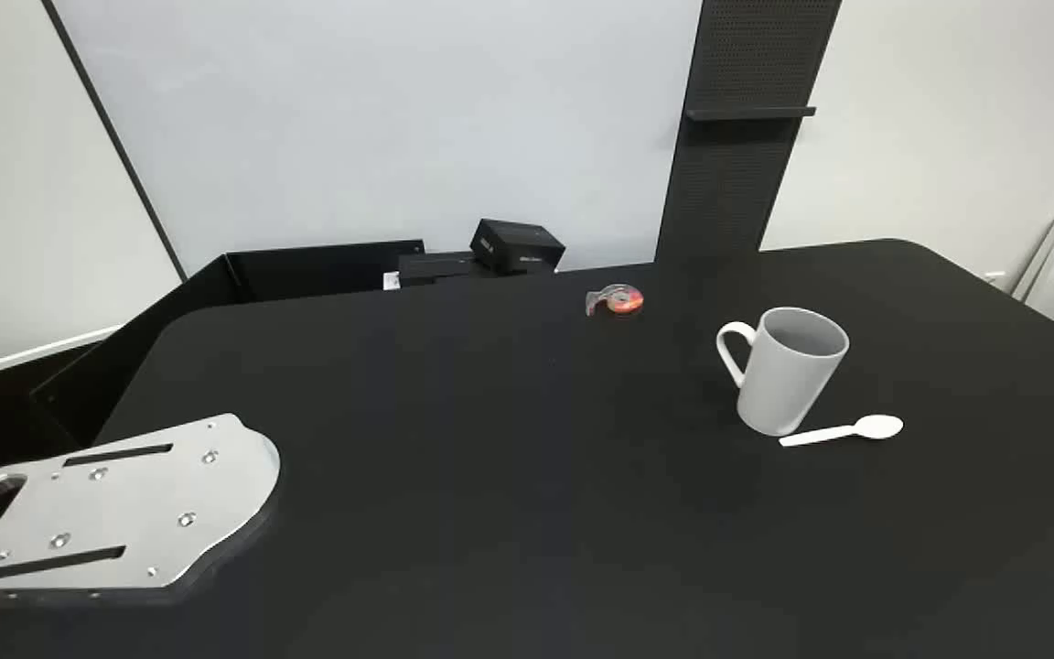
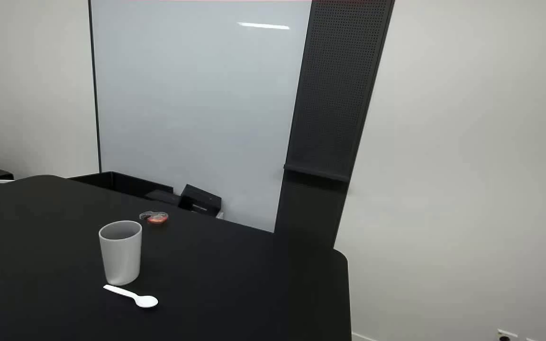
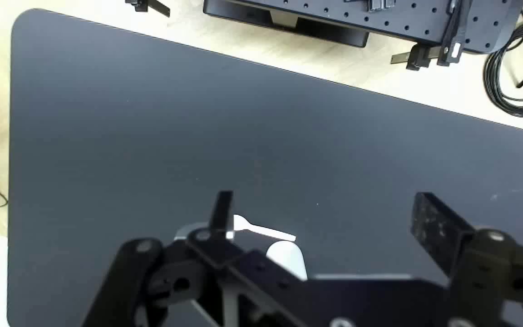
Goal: Place the spoon in the mug
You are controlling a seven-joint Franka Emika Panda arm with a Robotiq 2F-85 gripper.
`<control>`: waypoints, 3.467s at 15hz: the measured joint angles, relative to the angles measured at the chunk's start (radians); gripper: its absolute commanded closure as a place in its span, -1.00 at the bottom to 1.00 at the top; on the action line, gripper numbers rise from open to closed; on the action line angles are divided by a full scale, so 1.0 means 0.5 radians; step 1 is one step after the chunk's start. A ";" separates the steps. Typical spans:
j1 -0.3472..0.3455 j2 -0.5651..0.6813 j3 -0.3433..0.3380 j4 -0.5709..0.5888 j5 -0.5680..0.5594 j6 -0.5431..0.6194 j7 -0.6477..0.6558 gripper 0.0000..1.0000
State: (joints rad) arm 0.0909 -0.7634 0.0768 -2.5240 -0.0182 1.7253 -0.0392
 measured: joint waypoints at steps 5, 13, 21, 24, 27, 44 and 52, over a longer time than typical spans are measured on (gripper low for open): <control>0.000 0.000 0.000 0.000 0.000 0.001 0.000 -1.00; 0.000 0.000 0.000 0.000 0.000 0.001 0.000 -1.00; -0.008 0.011 -0.008 0.000 -0.007 0.024 0.000 -1.00; -0.075 0.073 -0.021 0.001 -0.008 0.149 0.046 -1.00; -0.190 0.203 -0.035 0.024 -0.003 0.323 0.210 -1.00; -0.486 1.287 -0.046 0.662 -0.007 0.750 1.572 -1.00; -0.342 1.644 -0.075 0.765 -0.001 1.008 2.449 -1.00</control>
State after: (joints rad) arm -0.0803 0.0588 0.0393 -2.1416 -0.0185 2.2293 1.1855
